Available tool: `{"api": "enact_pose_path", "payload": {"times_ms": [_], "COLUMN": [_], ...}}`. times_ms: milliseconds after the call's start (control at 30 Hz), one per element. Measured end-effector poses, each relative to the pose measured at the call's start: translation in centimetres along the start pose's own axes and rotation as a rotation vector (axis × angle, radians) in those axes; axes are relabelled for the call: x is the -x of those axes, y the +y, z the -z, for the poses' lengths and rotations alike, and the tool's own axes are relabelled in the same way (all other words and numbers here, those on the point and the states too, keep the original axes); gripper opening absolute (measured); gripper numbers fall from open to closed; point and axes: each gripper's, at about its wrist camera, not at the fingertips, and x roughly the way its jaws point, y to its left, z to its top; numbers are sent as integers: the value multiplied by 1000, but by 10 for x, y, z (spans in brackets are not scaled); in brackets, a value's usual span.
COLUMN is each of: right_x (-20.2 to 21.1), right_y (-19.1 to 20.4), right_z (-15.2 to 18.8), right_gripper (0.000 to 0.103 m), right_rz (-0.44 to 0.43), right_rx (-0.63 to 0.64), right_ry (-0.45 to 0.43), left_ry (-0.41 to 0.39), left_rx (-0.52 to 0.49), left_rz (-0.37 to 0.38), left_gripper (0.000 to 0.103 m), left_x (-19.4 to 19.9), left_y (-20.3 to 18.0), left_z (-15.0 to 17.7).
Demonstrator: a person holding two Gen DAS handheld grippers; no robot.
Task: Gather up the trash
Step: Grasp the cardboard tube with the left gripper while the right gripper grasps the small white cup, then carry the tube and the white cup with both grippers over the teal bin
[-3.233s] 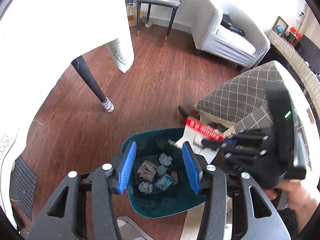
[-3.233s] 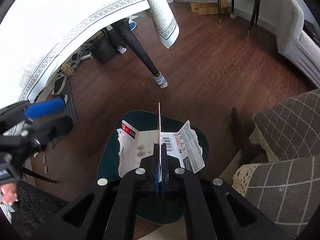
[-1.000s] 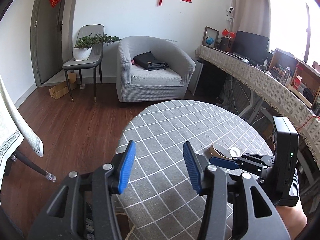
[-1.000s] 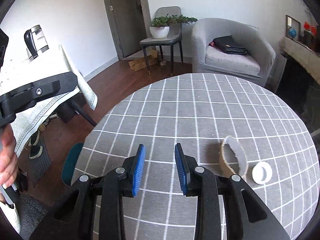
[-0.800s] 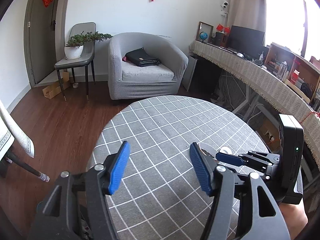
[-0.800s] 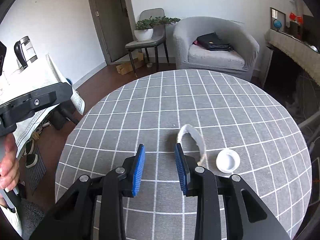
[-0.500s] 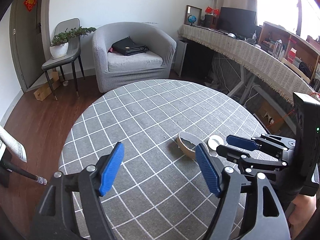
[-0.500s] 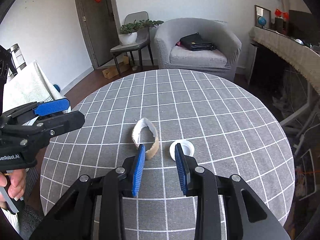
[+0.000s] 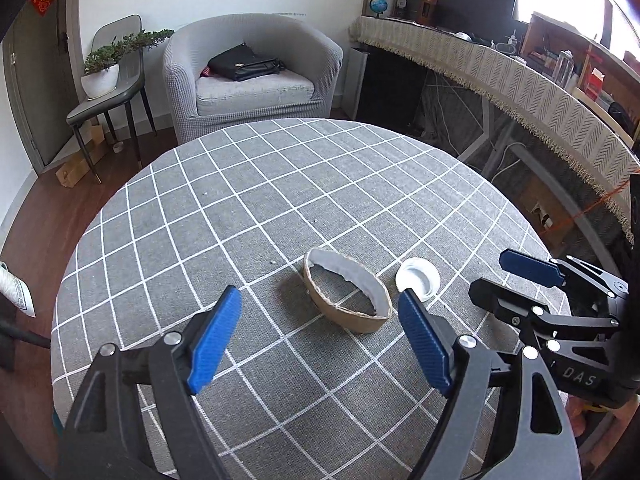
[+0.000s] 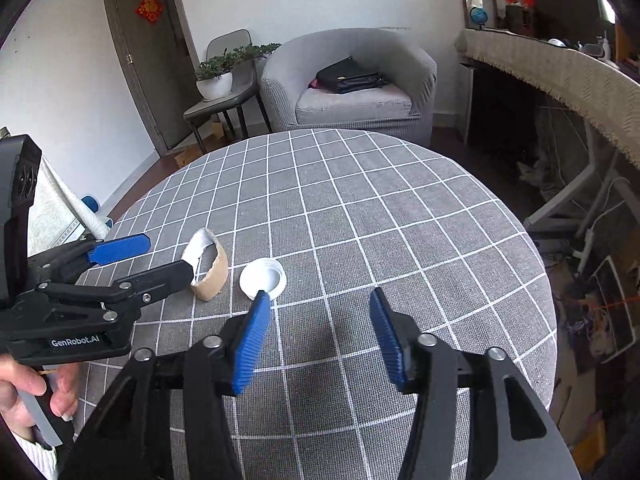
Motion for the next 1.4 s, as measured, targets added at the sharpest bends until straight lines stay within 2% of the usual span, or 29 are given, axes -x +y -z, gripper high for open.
{"api": "enact_pose_path", "payload": {"times_ms": [167, 233, 267, 367, 467, 900, 1133, 1267, 1400], "right_x": [2, 1, 0, -1, -2, -9, -25, -35, -40], "right_y": [-5, -6, -7, -7, -5, 21, 47, 54, 56], "right_z": [2, 3, 3, 5, 6, -3, -10, -13, -17], "right_gripper": [57, 57, 57, 57, 57, 57, 45, 41, 33], "right_rz": [-11, -6, -4, 6, 6, -6, -2, 27, 44], "right_rx": [-17, -14, -12, -10, -3, 39, 80, 75, 64], "right_ry": [-2, 5, 8, 14, 19, 23, 68, 91, 100], "left_ry": [24, 36, 38, 43, 34, -5, -17, -21, -27], "left_rx": [-17, -14, -12, 8, -8, 12, 23, 41, 54], "left_rz": [-25, -46, -54, -43, -71, -37, -27, -30, -30], "left_gripper": [82, 78, 70, 63, 44, 43, 43, 43, 43], "left_x": [-14, -20, -22, -26, -26, -2, 13, 21, 30], "left_y": [-12, -11, -10, -4, -2, 21, 42, 58, 70], "left_z": [-2, -4, -5, -5, -6, -1, 4, 5, 8]}}
